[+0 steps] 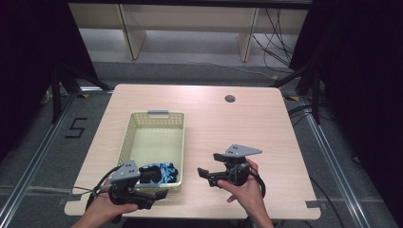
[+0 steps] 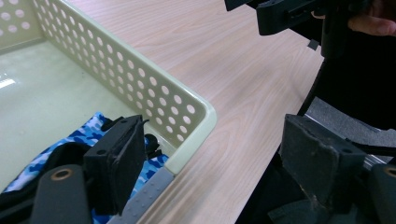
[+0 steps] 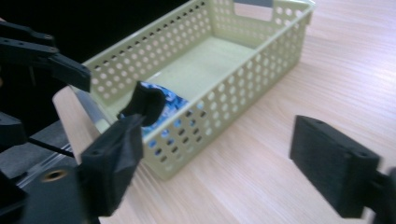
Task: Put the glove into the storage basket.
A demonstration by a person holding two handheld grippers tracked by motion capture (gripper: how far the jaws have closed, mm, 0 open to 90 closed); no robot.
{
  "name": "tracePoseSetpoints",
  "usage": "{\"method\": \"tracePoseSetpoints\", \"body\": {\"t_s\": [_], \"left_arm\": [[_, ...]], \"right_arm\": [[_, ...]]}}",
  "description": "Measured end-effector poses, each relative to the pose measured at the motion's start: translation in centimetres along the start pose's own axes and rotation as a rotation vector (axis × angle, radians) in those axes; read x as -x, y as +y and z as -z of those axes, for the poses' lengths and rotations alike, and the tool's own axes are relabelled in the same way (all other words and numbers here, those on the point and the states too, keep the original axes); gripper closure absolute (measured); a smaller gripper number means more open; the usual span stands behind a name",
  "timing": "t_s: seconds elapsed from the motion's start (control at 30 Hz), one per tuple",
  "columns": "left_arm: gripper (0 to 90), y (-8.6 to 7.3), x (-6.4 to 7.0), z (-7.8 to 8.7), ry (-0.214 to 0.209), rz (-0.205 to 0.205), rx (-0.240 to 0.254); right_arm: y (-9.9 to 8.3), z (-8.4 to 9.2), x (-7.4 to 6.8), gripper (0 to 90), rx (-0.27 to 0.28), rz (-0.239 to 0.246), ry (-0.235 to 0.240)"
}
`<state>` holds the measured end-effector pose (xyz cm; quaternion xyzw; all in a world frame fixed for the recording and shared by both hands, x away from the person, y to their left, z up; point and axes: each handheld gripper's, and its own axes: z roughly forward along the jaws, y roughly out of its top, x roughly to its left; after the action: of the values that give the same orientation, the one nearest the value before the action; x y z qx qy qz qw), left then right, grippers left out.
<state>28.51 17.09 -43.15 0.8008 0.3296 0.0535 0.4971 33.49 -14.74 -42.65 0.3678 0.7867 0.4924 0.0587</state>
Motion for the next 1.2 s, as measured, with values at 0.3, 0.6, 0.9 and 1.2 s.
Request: {"method": "tracePoseSetpoints", "body": {"t_s": [0.3,0.6,0.9,1.2], "left_arm": [[22.1,-1.1,1.3,-1.2,0.005,-0.028,-0.002],[21.9,-2.2,3.1,-1.4,-0.021,-0.087,-0.026],[21.3,-3.3,3.4,-1.5,-0.077,-0.105,-0.028],[21.8,-4.4,3.7,-1.3,-0.098,-0.089,-0.053]], "right_arm": [[-2.0,0.8,1.0,16.4,-0.013,0.019,-0.014],[-3.9,2.0,1.6,16.9,-0.024,-0.006,-0.042],[-5.2,2.8,1.6,17.0,-0.022,-0.01,-0.044],[-5.9,3.0,1.1,17.0,-0.042,-0.046,-0.04]]}}
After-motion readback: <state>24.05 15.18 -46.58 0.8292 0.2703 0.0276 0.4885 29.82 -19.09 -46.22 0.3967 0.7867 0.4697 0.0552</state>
